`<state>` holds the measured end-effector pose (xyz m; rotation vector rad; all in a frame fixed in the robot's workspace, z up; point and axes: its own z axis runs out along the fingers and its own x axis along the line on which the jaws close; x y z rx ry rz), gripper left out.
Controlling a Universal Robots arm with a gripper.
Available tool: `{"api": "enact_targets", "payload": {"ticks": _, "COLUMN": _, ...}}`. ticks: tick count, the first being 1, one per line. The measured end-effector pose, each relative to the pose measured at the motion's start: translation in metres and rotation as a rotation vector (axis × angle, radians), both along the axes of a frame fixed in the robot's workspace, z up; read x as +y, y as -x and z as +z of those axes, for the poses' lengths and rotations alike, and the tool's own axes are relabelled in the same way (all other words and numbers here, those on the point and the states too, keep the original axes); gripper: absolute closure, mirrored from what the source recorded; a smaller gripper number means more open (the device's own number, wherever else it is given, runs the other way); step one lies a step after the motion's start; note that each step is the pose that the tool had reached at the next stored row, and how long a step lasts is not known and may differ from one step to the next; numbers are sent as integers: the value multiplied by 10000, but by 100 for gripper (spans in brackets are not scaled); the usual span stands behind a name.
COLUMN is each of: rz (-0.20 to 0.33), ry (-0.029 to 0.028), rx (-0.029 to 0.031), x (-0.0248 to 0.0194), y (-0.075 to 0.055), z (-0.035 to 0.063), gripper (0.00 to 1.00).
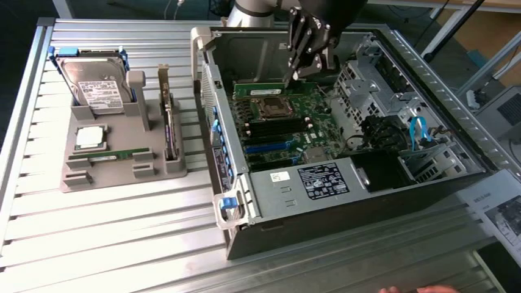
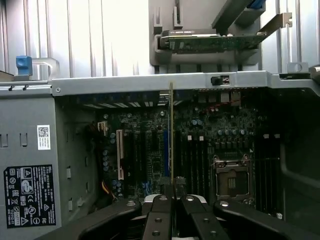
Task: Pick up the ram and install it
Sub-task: 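Pick up the ram and move it above insertion slot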
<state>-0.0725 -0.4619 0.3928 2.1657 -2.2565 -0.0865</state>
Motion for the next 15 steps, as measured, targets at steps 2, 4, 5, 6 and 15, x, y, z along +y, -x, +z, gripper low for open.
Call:
{"api": "enact_targets", "payload": {"ticks": 2, "rz": 2, "ry": 0, "rx": 2, "x": 0, "y": -54, "z": 0, "gripper": 88}}
{"api": "enact_targets", "payload": {"ticks": 4, "rz": 2, "ry": 1, "rx": 3, "x": 0, "y": -108, "z": 0, "gripper": 88}}
{"api": "enact_targets", "payload": {"ticks": 5, "rz": 4, "ry": 0, "rx": 4, "x": 0, "y": -135, "z": 0, "gripper": 88}}
{"api": "enact_targets", "payload": {"ticks": 6, "rz": 4, "ry": 1, "rx": 4, "x": 0, "y": -160, "z": 0, "gripper": 88}}
{"api": "enact_targets", "payload": {"ticks": 15, "rz": 8, "ry": 1, "rx": 5, "x": 0, "y": -367, "z": 0, "gripper": 88}}
